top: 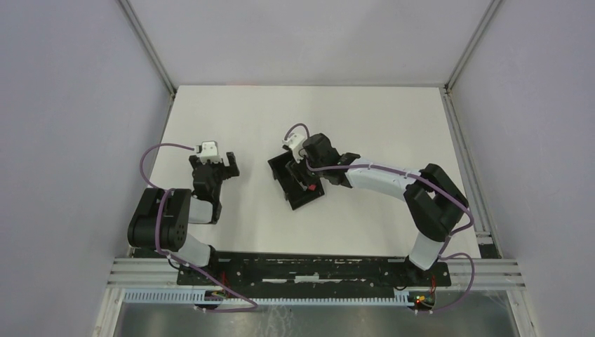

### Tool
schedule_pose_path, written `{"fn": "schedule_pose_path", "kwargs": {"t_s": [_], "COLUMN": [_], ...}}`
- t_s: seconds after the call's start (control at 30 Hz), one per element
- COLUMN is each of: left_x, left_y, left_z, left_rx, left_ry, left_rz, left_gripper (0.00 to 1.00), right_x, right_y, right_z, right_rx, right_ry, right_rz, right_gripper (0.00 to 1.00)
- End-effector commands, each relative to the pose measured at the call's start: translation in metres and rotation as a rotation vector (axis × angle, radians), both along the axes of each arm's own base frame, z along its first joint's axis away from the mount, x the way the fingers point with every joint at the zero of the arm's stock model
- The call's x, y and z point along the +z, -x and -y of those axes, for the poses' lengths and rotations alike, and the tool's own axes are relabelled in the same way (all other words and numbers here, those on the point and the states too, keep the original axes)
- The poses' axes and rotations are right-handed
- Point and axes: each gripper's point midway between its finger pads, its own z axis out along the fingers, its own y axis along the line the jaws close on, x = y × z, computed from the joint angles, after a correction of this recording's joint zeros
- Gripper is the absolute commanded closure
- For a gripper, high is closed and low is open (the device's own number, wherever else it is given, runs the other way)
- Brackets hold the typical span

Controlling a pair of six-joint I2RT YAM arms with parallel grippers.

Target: Put the screwdriver in the bin

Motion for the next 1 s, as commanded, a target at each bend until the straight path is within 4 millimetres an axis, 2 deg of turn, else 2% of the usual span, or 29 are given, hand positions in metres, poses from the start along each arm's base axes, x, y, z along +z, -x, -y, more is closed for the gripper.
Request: {"fn": "schedule_pose_path", "kwargs": {"t_s": [0.0, 0.13, 0.17, 0.23, 0.3, 0.4, 0.43, 0.5, 0.57, 0.7, 0.8, 0.83, 0.97], "left_x": [0.013, 0.013, 0.012, 0.013, 0.013, 0.013, 0.013, 0.013, 0.013, 0.013, 0.013, 0.013, 0.013], "left_y": [-0.005, -0.005, -0.005, -0.005, -0.005, -0.005, -0.005, -0.005, -0.005, -0.005, -0.005, -0.005, -0.005], "left_z": [0.001, 0.0, 0.0, 0.0, 0.001, 0.0, 0.001, 0.0, 0.001, 0.001, 0.0, 0.0, 0.0], "left_rx": [-0.004, -0.003, -0.004, -0.003, -0.004, -0.004, -0.005, -0.003, -0.004, -0.004, -0.002, -0.004, -0.002], "left_ry": [-0.014, -0.015, -0.015, -0.015, -0.014, -0.015, -0.015, -0.013, -0.014, -0.014, -0.015, -0.014, -0.015], "left_rz": [0.051, 0.051, 0.051, 0.051, 0.051, 0.051, 0.051, 0.051, 0.051, 0.052, 0.051, 0.051, 0.051], "left_gripper": [0.0, 0.0, 0.0, 0.0, 0.0, 0.0, 0.0, 0.0, 0.0, 0.0, 0.0, 0.0, 0.0], "right_x": [0.054, 0.102, 0.114, 0.134, 0.153, 0.178, 0.18, 0.185, 0.182, 0.151, 0.125, 0.11, 0.072], "right_y": [-0.019, -0.019, -0.018, -0.018, -0.018, -0.023, -0.024, -0.029, -0.031, -0.034, -0.03, -0.027, -0.014], "right_z": [-0.012, -0.014, -0.014, -0.007, 0.003, 0.034, 0.048, 0.085, 0.12, 0.183, 0.217, 0.229, 0.265], "right_rx": [-0.093, -0.097, -0.096, -0.109, -0.127, -0.216, -0.258, -0.372, -0.478, -0.622, -0.694, -0.719, -0.808], "right_ry": [-0.12, -0.219, -0.24, -0.26, -0.267, -0.25, -0.237, -0.19, -0.161, -0.12, -0.12, -0.11, -0.098], "right_rz": [0.083, 0.147, 0.165, 0.208, 0.261, 0.39, 0.426, 0.52, 0.578, 0.597, 0.6, 0.603, 0.633], "right_gripper": [0.41, 0.34, 0.28, 0.02, 0.02, 0.02, 0.02, 0.02, 0.02, 0.02, 0.02, 0.02, 0.02]}}
